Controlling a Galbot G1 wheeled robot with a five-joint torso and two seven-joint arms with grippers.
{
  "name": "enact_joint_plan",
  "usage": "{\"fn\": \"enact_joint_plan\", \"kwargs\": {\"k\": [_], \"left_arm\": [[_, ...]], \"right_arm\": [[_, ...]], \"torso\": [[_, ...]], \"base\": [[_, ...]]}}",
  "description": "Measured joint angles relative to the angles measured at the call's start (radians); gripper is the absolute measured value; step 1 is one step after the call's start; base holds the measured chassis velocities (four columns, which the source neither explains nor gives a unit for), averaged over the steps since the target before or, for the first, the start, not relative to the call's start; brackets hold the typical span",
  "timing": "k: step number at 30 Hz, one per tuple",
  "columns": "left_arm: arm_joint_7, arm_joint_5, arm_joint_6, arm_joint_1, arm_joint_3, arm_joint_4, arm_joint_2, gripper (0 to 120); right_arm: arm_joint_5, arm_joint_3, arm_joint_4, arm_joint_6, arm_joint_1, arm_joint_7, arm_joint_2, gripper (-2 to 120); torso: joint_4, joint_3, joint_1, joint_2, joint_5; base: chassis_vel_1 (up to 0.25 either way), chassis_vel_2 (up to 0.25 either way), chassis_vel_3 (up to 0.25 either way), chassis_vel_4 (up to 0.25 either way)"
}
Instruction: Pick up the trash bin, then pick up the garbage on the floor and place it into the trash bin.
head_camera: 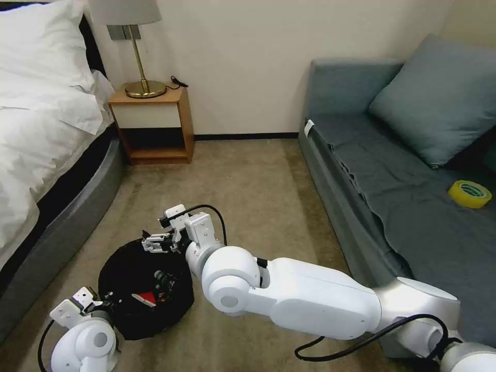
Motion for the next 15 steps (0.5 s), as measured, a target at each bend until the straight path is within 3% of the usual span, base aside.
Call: {"fn": "enact_joint_plan", "kwargs": {"k": [4, 6, 8, 11, 12, 15], "left_arm": [[0.035, 0.027, -0.007, 0.004, -0.001, 0.000, 0.002, 9], [0.090, 0.079, -0.028, 0.014, -0.002, -0.009, 0.001, 20], [0.113, 0.108, -0.040, 0.019, -0.002, -0.015, 0.001, 24], [0.207, 0.251, -0.108, 0.045, -0.011, -0.039, 0.000, 39], [0.207, 0.251, -0.108, 0.045, -0.011, -0.039, 0.000, 39], [0.298, 0.365, -0.187, 0.072, -0.025, -0.063, 0.002, 52]], "right_arm": [[-0.008, 0.007, -0.001, 0.000, -0.011, -0.003, -0.003, 100], [-0.013, 0.013, -0.003, 0.001, -0.018, -0.004, -0.007, 100], [-0.014, 0.015, -0.003, 0.001, -0.020, -0.005, -0.008, 100], [-0.017, 0.027, -0.001, 0.001, -0.029, -0.007, -0.016, 100], [-0.017, 0.027, -0.001, 0.001, -0.029, -0.007, -0.016, 100], [-0.021, 0.040, 0.005, 0.002, -0.039, -0.011, -0.023, 100]], "torso": [[-0.0001, 0.000, 0.000, 0.000, -0.0001], [-0.0001, 0.000, 0.000, 0.000, -0.0001], [0.0000, 0.000, 0.000, 0.000, -0.0002], [-0.0001, 0.000, 0.000, 0.000, -0.0001], [-0.0001, 0.000, 0.000, 0.000, -0.0001], [0.0000, 0.000, 0.000, 0.000, -0.0001]], "base": [[0.000, 0.000, 0.000, 0.000], [0.000, 0.000, 0.000, 0.000], [0.000, 0.000, 0.000, 0.000], [0.000, 0.000, 0.000, 0.000], [0.000, 0.000, 0.000, 0.000], [0.000, 0.000, 0.000, 0.000]]}}
